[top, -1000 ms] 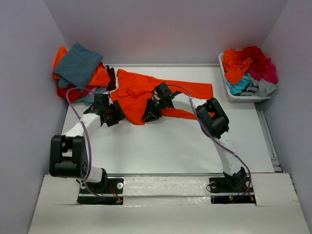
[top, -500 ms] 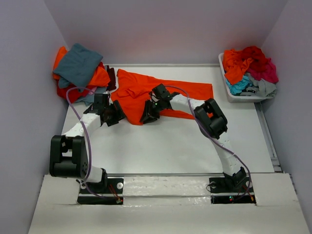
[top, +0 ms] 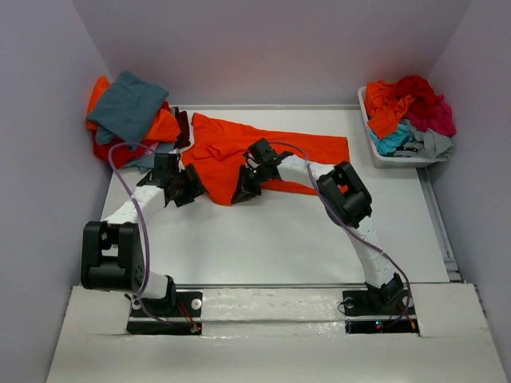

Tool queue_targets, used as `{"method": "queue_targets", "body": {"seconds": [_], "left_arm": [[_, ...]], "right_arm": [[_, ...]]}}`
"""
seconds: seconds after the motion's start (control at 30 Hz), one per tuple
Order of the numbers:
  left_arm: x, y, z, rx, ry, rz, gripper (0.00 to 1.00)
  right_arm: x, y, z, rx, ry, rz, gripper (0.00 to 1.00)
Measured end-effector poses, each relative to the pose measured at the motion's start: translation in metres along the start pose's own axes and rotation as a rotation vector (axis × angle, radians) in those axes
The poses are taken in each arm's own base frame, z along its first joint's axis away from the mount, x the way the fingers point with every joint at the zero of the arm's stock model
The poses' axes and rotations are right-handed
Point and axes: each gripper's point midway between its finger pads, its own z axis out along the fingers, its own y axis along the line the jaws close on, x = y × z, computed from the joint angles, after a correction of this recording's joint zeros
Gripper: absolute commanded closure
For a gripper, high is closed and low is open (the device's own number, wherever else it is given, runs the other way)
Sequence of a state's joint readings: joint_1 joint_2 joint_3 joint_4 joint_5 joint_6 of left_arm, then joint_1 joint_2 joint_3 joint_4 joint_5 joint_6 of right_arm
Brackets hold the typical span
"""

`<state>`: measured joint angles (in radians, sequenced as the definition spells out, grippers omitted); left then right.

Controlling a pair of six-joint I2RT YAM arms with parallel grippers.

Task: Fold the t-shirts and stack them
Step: Grap the side of the flattened tshirt closest away from the robot with both arms

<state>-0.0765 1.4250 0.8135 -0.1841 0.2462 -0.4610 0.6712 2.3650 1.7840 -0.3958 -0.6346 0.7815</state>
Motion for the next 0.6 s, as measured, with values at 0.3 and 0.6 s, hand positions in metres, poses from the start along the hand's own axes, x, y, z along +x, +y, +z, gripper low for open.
{"method": "queue_targets", "body": {"seconds": [0.3,0.6], "left_arm": [[0.000,0.000,0.000,0.000,0.001,0.000,0.34],[0.001,0.000,0.001,-0.001,0.003,0.000,0.34]], "right_arm": [[0.002,-0.006,-0.003,0.036,-0.002,-0.002,0.93],[-0.005,0.024,-0.037,0.054,-0.065,-0.059,0.93]]}}
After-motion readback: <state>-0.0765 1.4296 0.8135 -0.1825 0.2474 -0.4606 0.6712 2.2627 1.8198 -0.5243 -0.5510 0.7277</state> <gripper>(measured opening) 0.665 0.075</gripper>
